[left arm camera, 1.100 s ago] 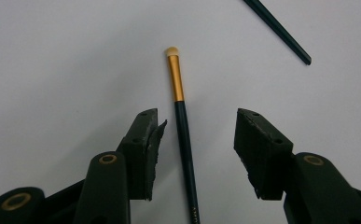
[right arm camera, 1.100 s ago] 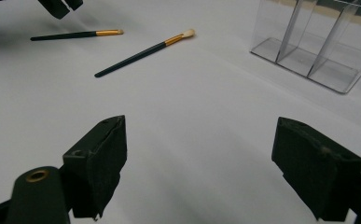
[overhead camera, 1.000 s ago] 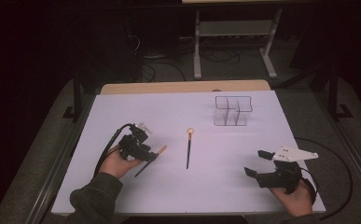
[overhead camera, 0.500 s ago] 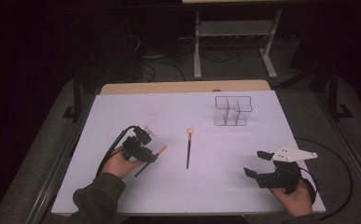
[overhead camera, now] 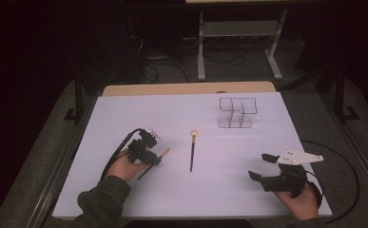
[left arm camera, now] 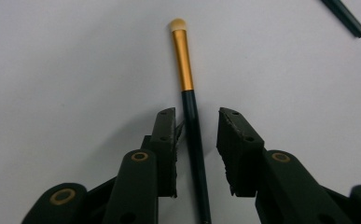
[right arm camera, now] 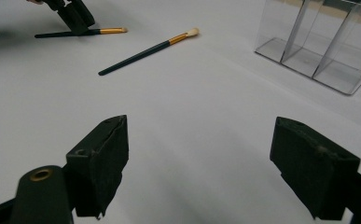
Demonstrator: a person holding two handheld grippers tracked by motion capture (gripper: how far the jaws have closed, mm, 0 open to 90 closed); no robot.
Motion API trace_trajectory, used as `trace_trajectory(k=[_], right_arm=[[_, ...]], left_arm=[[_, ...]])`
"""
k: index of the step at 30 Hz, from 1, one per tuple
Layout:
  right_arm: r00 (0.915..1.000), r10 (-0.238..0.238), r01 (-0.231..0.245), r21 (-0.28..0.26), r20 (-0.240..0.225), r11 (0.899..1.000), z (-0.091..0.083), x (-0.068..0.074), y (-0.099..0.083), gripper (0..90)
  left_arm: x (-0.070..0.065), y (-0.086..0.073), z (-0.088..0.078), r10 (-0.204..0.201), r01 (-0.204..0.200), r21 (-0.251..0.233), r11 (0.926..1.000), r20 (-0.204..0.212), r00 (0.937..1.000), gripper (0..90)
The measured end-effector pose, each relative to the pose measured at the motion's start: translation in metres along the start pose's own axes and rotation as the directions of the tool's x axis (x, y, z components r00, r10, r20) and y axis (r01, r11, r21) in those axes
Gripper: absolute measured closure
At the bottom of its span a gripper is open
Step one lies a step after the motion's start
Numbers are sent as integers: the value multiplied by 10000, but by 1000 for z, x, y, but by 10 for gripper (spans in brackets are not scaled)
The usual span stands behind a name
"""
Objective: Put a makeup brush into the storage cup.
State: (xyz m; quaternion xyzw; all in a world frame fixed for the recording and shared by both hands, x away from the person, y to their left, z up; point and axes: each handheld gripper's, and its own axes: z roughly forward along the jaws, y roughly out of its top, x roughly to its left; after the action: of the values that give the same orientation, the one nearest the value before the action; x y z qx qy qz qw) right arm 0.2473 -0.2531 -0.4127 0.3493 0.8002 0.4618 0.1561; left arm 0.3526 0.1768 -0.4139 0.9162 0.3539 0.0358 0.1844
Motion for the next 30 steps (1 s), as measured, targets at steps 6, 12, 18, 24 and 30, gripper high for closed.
trace_trajectory(k=[6, 12, 18, 24, 30], right_arm=[[10000, -3, 3, 10, -14, 10000, 0, 0, 0, 187], [10000, 0, 0, 14, -33, 10000, 0, 0, 0, 187], [10000, -1, 1, 38, -41, 10000, 1, 0, 0, 187], [10000, 9, -9, 61, -91, 10000, 2, 0, 0, 187], [9999, 33, -32, 105, -98, 9999, 2, 0, -1, 187]], left_arm=[[-2, 1, 2, 89, -88, 126, 9999, -136, 9999, 732], [-4, 2, 6, 174, -165, 286, 9995, -310, 9994, 766], [-5, 3, 6, 300, -281, 352, 9990, -539, 9981, 805], [-5, 3, 6, 271, -252, 355, 9991, -541, 9982, 827], [-4, 3, 6, 285, -269, 332, 9991, -506, 9983, 831]])
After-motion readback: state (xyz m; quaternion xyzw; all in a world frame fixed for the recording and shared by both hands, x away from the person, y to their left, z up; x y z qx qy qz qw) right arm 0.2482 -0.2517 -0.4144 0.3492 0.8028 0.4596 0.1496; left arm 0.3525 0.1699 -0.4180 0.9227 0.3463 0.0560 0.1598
